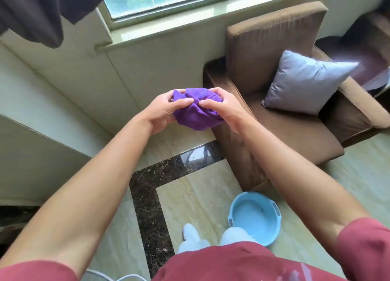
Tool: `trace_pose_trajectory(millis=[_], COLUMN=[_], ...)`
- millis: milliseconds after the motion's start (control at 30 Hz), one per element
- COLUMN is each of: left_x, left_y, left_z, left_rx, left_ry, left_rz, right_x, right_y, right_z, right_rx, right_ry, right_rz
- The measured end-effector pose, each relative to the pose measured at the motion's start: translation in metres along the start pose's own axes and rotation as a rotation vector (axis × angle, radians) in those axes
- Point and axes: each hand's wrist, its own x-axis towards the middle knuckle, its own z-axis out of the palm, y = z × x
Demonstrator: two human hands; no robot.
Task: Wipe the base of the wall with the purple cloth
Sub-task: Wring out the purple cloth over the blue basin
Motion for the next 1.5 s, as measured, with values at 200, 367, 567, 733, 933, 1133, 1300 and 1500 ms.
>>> trace_pose_trajectory(millis=[200,367,567,733,933,1133,1300,1500], left_x=[0.064,0.128,0.203,0.25,0.328,0.378,0.412,0.483], left_y=[-0.008,-0.018,-0.026,-0.03,-0.063,-0.097,-0.163,-0.29], left_z=[-0.023,-0.033,-0.044,-0.073,-0.133,-0.193,-0.251,-0.286], left_rx=[0.055,0.18,0.301,0.281,0.427,0.66,0.94,1.256], left_ry=[0.318,0.451,0.437,0.382,0.28,0.205,0.189,0.116], left_rz=[0.016,0.048,0.05,-0.018,-0.084,-0.074,-0.104,-0.201], right_x=[0.069,0.108,0.179,0.236,0.312,0.37,0.418,0.474], right_y=[0.028,0.069,0.093,0.096,0.135,0.177,0.239,0.364], right_z=[0.023,0.027,0.032,0.035,0.053,0.071,0.08,0.07], right_rx=[-0.196,-0.569,-0.612,-0.637,-0.669,-0.702,-0.738,-0.825], right_ry=[0.256,0.122,0.156,0.075,0.082,0.174,0.165,0.111], right_rz=[0.026,-0.156,-0.132,-0.086,0.035,0.156,0.269,0.268])
